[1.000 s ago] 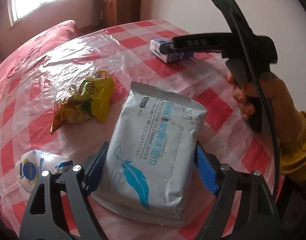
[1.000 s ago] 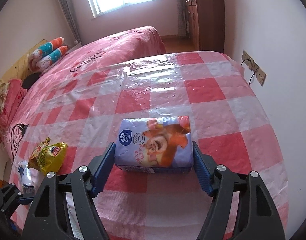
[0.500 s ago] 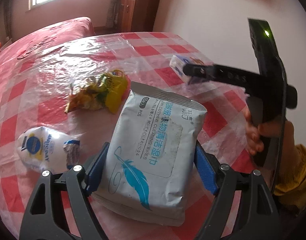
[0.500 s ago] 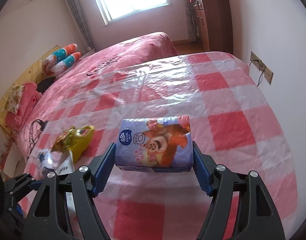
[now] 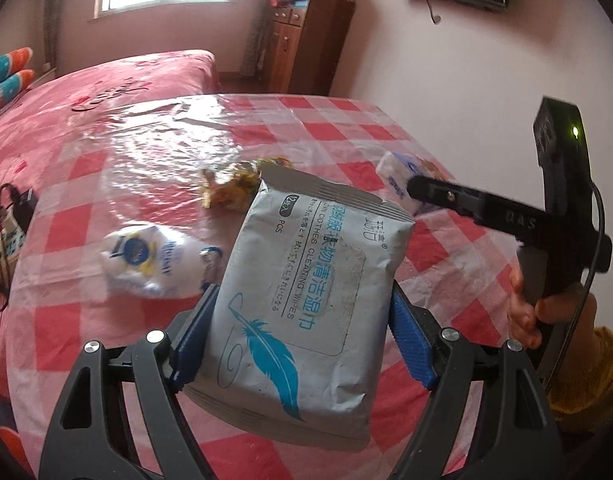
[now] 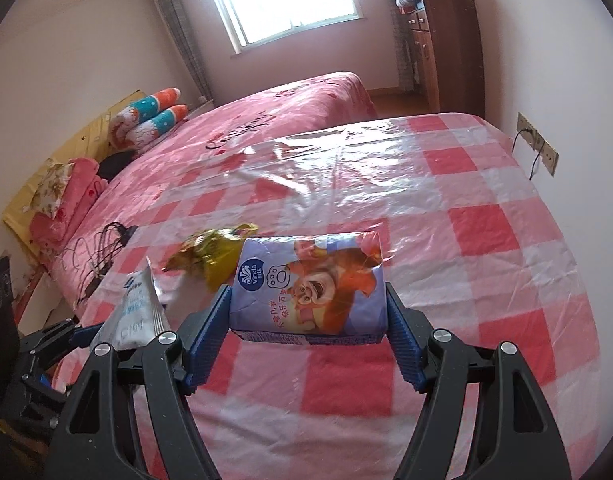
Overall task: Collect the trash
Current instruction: 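Lift both items and carry them toward the orange bucket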
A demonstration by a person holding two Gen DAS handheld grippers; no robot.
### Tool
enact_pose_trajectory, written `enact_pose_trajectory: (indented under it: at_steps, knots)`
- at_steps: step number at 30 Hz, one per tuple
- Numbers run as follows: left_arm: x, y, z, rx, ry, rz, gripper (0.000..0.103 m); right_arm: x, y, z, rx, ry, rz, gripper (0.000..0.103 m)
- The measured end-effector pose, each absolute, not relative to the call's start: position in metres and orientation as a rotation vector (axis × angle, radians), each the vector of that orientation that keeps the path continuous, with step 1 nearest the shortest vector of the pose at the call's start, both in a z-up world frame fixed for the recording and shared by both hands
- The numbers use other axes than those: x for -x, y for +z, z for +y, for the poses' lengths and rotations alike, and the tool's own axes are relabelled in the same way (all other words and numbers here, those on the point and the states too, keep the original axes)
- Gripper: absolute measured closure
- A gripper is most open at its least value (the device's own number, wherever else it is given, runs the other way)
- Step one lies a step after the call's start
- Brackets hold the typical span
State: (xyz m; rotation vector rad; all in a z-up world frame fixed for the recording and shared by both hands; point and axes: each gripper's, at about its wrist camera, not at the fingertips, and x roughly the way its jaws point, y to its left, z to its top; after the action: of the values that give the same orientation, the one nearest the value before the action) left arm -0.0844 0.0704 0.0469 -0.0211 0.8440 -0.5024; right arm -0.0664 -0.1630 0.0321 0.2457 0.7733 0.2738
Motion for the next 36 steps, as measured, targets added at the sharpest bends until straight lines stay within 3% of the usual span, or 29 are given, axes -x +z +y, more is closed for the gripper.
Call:
enact_pose_trajectory:
  at_steps: [36]
  knots:
    - [0.171,0.078,0.218,0.265,-0.239,0.719,0.023,0.127,0.081,-0.005,-0.072,0.583,0.760,0.031]
